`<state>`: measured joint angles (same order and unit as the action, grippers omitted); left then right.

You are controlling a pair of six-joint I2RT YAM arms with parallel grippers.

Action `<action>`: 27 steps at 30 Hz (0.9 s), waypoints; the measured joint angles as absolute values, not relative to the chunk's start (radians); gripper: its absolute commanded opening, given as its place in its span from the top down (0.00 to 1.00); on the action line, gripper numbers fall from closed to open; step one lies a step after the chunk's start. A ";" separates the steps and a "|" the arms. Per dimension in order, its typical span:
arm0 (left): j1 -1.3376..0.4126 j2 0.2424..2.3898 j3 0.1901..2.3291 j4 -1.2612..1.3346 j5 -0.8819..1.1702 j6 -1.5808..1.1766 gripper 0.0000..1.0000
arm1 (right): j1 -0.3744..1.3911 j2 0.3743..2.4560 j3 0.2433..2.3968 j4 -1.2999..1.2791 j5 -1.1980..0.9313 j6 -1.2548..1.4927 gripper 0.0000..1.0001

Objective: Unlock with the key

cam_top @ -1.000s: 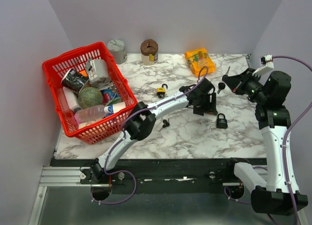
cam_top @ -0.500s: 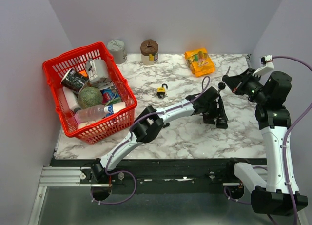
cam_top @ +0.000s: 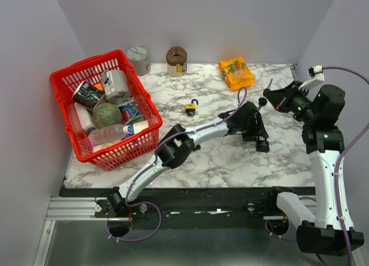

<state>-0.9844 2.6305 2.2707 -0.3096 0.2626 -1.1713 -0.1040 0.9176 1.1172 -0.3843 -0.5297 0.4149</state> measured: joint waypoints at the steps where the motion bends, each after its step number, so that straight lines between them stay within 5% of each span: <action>1: -0.983 2.635 2.271 -0.296 0.262 -1.171 0.33 | -0.104 0.918 1.117 -0.384 -0.530 0.413 0.99; 13: -0.970 2.664 2.276 -0.242 0.262 -1.164 0.57 | -0.104 0.920 1.117 -0.385 -0.530 0.400 0.99; 27: -0.968 2.693 2.336 -0.320 0.234 -1.093 1.00 | -0.104 0.931 1.117 -0.386 -0.530 0.399 0.99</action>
